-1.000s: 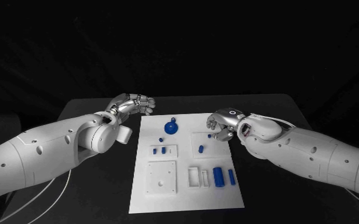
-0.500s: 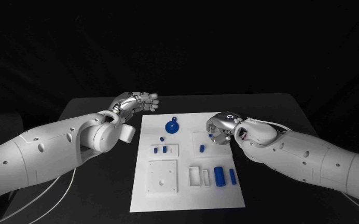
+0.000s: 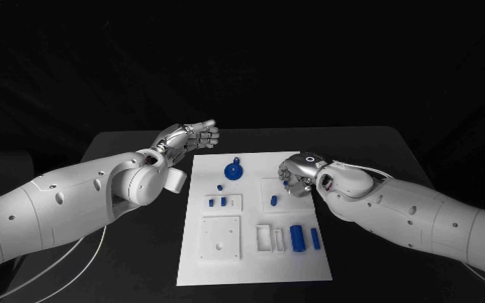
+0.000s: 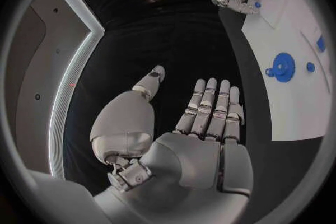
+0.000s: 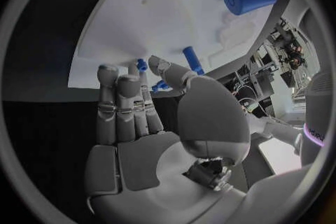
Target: Assemble the parts on the task board
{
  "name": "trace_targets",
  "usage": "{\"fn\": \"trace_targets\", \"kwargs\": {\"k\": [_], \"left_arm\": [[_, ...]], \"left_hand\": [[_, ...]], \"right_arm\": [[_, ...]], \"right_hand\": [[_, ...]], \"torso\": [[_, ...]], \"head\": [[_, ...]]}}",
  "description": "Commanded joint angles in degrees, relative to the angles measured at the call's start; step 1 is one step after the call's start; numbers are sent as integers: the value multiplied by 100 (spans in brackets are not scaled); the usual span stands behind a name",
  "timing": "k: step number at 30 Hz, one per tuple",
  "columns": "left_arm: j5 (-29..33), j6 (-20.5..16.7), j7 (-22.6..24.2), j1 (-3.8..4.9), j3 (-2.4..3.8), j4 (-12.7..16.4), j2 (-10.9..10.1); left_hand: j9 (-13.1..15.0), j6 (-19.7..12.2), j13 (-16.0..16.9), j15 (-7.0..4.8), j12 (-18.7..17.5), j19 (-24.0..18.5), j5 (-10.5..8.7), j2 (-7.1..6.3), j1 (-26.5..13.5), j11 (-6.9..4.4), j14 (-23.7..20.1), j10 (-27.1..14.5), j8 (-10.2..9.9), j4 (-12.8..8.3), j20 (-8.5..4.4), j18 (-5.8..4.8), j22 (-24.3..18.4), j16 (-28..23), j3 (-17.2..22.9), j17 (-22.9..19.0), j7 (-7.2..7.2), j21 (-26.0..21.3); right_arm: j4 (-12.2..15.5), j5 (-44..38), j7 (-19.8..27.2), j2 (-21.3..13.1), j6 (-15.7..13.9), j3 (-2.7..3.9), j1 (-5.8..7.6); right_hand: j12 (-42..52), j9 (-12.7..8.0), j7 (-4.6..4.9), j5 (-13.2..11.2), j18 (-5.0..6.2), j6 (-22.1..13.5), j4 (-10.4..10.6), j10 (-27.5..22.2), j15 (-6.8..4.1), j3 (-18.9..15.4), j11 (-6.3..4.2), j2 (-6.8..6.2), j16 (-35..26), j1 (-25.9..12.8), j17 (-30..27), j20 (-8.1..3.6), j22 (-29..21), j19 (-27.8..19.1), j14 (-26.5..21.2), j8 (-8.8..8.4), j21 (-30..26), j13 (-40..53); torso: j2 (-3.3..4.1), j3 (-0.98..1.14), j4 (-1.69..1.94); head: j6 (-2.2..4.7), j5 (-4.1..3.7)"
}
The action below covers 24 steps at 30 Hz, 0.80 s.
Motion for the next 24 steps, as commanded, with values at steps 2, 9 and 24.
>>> {"fn": "trace_targets", "kwargs": {"k": [2, 9, 24], "left_arm": [[-39, 112, 20, 11, 5, 16, 15], [-39, 108, 34, 11, 4, 22, 17], [-45, 132, 43, 12, 4, 41, -4]], "left_hand": [[-10, -41, 7, 50, -5, -18, -26, 7, 11, 62, 10, -6, -34, 45, 20, -42, 27, 8, 1, 18, 191, 10], [-10, -47, 8, 52, -3, -16, -25, 12, 22, 67, 10, -4, -36, 43, 23, -41, 35, 9, 6, 22, 202, 12], [12, 5, 8, 68, -5, -11, -29, 26, 80, 105, 2, -4, 11, 7, 34, -37, 70, 9, 10, 39, 161, 9]], "right_arm": [[0, -313, -103, 28, 93, -42, -47], [-25, -524, -225, 79, 23, -85, -73], [-37, -1098, -565, 165, -134, -222, -106]], "right_hand": [[61, 38, -40, -23, 355, 114, -20, 118, -117, 73, -21, 31, 53, 73, -14, -121, 137, 99, -46, 55, 77, 81], [110, 90, -93, -32, 355, 236, -43, 245, -164, 157, -71, 52, 109, 65, -41, -127, 134, 92, -63, 107, 161, 185], [153, 134, -174, -41, 355, 432, -74, 378, -220, 346, -128, 9, 197, 134, -68, -137, 144, 144, -67, 164, 373, 331]], "torso": [[-1, 2, 5], [2, 1, 6], [2, -2, 1]], "head": [[-17, -6], [-42, 3], [-97, -10]]}}
